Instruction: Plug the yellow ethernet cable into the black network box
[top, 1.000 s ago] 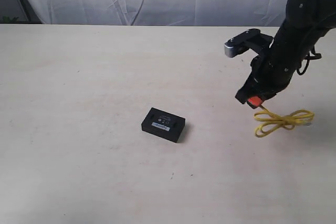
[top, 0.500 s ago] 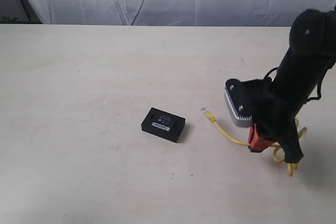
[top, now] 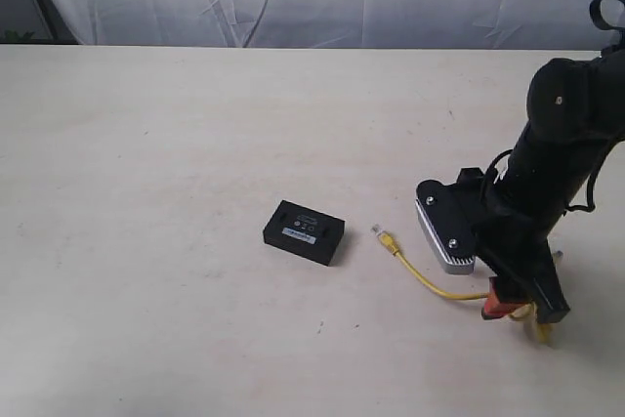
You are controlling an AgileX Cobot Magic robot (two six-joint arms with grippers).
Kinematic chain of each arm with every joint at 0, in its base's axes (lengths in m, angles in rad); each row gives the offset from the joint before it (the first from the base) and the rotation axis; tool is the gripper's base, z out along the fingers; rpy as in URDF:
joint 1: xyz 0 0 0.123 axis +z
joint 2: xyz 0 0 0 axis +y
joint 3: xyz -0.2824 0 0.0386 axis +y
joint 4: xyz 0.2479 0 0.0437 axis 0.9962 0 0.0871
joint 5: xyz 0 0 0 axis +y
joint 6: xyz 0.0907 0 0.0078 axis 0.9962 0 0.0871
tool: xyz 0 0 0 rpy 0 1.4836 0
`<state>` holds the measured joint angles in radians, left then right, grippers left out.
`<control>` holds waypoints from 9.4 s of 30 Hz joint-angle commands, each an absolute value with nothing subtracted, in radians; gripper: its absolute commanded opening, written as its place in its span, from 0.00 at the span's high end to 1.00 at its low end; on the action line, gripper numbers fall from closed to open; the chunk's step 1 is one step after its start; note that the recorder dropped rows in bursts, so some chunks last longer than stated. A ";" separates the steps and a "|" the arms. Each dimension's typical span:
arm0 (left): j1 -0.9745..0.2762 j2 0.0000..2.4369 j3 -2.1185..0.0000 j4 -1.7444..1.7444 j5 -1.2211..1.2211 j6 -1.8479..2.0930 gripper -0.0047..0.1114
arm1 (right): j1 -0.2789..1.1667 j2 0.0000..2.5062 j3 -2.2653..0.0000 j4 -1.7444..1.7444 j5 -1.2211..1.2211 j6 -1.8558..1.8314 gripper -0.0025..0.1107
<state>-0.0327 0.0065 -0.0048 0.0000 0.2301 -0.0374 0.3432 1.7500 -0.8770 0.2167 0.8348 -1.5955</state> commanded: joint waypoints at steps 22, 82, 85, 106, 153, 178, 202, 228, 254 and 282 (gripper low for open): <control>-0.029 0.000 0.000 0.005 0.224 -0.042 0.96 | 0.436 1.671 -0.974 0.430 0.701 -0.758 0.50; -0.029 0.000 -0.036 -0.615 -0.163 -0.066 0.96 | 0.304 1.858 -1.124 0.501 0.905 -1.424 0.99; -0.029 0.038 -0.080 -0.577 -0.138 -0.066 0.96 | 0.304 1.865 -1.124 0.531 0.905 -1.491 0.99; -0.033 1.131 -0.732 -0.462 0.649 0.430 0.96 | 0.304 1.976 -1.122 0.579 0.805 -1.488 0.99; -0.565 1.954 -1.120 -0.597 0.651 0.629 0.96 | 0.304 1.968 -1.122 0.523 0.808 -1.255 0.99; -0.551 2.007 -1.148 -0.519 0.446 0.605 0.96 | 0.304 1.968 -1.122 0.549 0.808 -1.255 0.99; -0.437 2.019 -1.279 -0.458 0.663 0.534 0.96 | 0.340 1.958 -1.122 0.521 0.858 -1.233 0.99; -0.485 2.198 -1.456 -0.606 0.767 0.584 0.96 | 0.390 1.895 -1.202 0.236 0.994 -0.855 0.99; -0.334 2.127 -1.422 -0.848 0.977 0.765 0.96 | 0.564 1.895 -1.191 0.166 0.905 -0.461 0.99; -0.311 2.271 -1.460 -1.000 1.036 0.897 0.96 | 0.606 1.960 -1.195 0.125 0.822 -0.444 0.99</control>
